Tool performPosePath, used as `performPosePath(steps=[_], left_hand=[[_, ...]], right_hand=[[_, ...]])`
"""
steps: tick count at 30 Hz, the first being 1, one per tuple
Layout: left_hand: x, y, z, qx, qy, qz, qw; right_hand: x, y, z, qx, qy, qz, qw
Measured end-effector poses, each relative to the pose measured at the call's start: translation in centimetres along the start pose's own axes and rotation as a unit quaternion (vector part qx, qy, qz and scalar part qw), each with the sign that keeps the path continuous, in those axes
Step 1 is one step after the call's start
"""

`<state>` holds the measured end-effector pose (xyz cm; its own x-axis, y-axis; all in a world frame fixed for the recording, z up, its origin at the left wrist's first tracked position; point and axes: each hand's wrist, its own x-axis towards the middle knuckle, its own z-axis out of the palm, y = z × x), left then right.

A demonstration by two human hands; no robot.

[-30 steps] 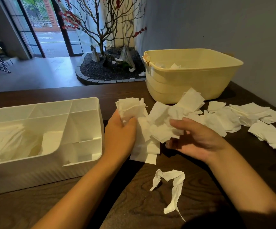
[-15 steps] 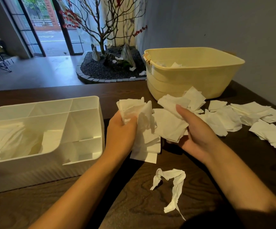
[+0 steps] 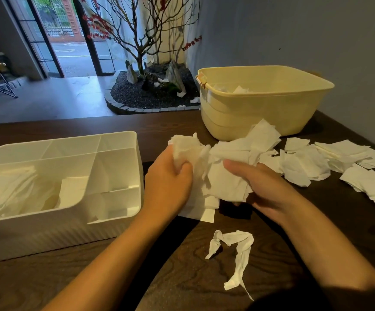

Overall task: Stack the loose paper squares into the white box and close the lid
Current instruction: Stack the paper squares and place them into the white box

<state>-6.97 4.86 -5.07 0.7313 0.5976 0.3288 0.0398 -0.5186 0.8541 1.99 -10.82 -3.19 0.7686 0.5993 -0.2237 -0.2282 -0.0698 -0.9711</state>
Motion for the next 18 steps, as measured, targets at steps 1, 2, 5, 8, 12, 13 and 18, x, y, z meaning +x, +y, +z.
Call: performPosePath(steps=[1, 2, 5, 8, 12, 13, 18], left_hand=[[-0.1, 0.0, 0.0, 0.055, 0.000, 0.031, 0.998], [-0.1, -0.1, 0.0, 0.100, 0.007, 0.055, 0.993], [-0.3, 0.0, 0.1, 0.151, 0.036, 0.099, 0.983], [-0.3, 0.0, 0.1, 0.125, 0.043, 0.092, 0.987], [-0.3, 0.4, 0.2, -0.072, 0.000, -0.048, 0.996], [-0.3, 0.4, 0.2, -0.078, 0.005, -0.056, 0.995], [-0.1, 0.1, 0.0, 0.013, 0.035, 0.005, 0.999]], right_hand=[[-0.1, 0.1, 0.0, -0.085, 0.021, -0.027, 0.996], [-0.1, 0.3, -0.1, -0.175, 0.048, -0.062, 0.981], [0.1, 0.6, 0.1, -0.301, 0.128, -0.162, 0.931], [0.6, 0.5, -0.2, -0.311, 0.155, -0.140, 0.927], [0.4, -0.4, -0.5, 0.005, 0.100, 0.013, 0.995], [0.2, -0.5, -0.6, 0.056, 0.088, 0.026, 0.994], [0.3, -0.2, -1.0, -0.185, 0.157, -0.051, 0.969]])
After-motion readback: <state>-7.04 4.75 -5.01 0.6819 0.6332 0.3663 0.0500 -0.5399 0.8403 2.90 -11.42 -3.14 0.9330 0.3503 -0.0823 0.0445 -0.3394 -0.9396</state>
